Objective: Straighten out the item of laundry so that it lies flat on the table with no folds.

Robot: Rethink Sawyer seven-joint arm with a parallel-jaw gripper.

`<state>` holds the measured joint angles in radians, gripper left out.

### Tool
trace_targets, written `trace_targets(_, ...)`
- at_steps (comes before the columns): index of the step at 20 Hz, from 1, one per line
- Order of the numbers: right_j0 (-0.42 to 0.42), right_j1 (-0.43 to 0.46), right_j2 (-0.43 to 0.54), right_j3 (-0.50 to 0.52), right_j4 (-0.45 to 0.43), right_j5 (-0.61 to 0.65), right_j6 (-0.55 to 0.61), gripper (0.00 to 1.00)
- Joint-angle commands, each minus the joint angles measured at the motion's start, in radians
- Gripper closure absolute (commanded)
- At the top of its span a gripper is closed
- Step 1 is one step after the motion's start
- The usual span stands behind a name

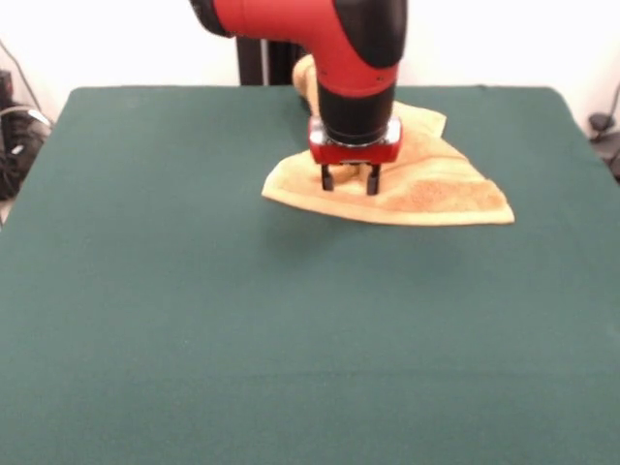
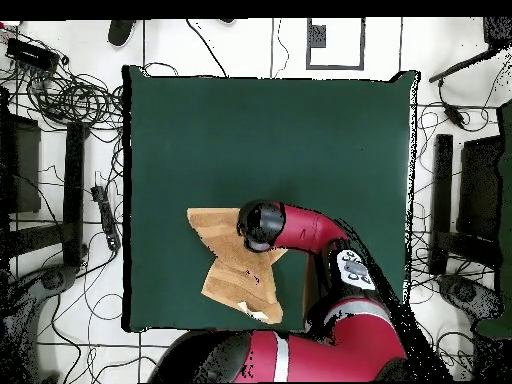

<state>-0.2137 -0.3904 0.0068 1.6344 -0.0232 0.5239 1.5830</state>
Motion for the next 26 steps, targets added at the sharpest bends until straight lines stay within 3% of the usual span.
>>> trace_targets(1,-0.016,0.053,0.041,-0.222,-0.04,-0.12,0.062,0.0)
trace_targets(16,0.002,0.044,0.016,-0.204,-0.11,-0.25,0.119,0.0)
trace_targets(21,0.033,0.071,0.0,-0.227,-0.098,-0.289,0.158,0.0)
trace_targets(26,0.116,0.12,-0.042,-0.25,-0.032,-0.345,0.258,0.0)
